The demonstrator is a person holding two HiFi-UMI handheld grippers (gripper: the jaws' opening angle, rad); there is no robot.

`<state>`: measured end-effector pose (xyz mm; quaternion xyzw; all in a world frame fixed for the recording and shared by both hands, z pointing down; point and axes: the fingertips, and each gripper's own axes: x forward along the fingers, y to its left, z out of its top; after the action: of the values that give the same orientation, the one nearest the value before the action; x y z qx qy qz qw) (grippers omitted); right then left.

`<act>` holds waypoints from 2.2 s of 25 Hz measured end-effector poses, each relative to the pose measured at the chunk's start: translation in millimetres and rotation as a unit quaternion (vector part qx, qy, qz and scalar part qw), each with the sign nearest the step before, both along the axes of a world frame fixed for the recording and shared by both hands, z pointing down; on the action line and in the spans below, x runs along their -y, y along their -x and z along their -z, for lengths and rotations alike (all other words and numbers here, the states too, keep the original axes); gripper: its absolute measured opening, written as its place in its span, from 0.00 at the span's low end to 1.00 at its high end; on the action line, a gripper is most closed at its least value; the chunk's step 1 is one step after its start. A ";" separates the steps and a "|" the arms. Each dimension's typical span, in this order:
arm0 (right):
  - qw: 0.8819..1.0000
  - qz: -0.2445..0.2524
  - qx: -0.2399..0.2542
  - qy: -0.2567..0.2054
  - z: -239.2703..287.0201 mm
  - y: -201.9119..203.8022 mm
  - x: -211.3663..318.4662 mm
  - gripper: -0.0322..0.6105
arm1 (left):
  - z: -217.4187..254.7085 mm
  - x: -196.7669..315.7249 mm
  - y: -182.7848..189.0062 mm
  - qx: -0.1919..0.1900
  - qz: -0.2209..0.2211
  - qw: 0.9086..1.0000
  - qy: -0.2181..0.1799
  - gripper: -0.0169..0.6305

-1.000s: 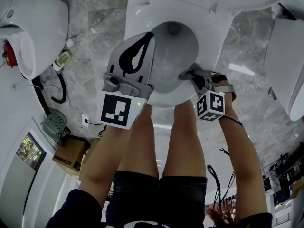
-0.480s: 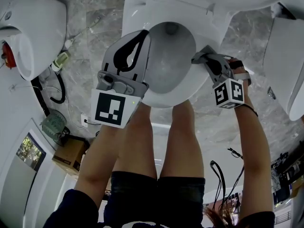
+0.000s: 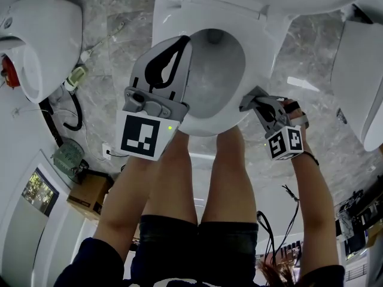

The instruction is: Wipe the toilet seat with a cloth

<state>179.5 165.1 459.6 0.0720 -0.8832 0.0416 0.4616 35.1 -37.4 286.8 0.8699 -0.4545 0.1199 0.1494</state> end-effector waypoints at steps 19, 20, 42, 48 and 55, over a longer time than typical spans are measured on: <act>0.988 -0.121 -0.039 -0.089 2.5 -49.7 154.2 0.09 | -4.4 13.9 -15.4 -0.007 -0.018 1.000 0.006 0.06; 0.987 -0.129 -0.035 -0.086 2.1 -48.6 151.6 0.09 | -6.1 14.9 -14.5 -0.005 -0.019 1.000 0.006 0.06; 0.991 -0.100 -0.024 -0.084 -3.7 6.9 172.8 0.09 | -11.1 25.0 0.4 -0.007 -0.006 1.000 0.011 0.06; 0.995 -0.045 -0.038 -0.076 -10.5 13.1 147.6 0.09 | -13.1 24.7 12.2 -0.007 0.001 1.000 0.010 0.06; 0.984 0.159 -0.071 0.041 -23.6 46.9 7.7 0.09 | -13.1 24.3 22.3 -0.009 0.006 1.000 0.013 0.06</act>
<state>132.6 157.3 483.1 -0.0858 -0.8458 -0.0010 0.5265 12.8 -61.7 299.9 0.8663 -0.4568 0.1165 0.1654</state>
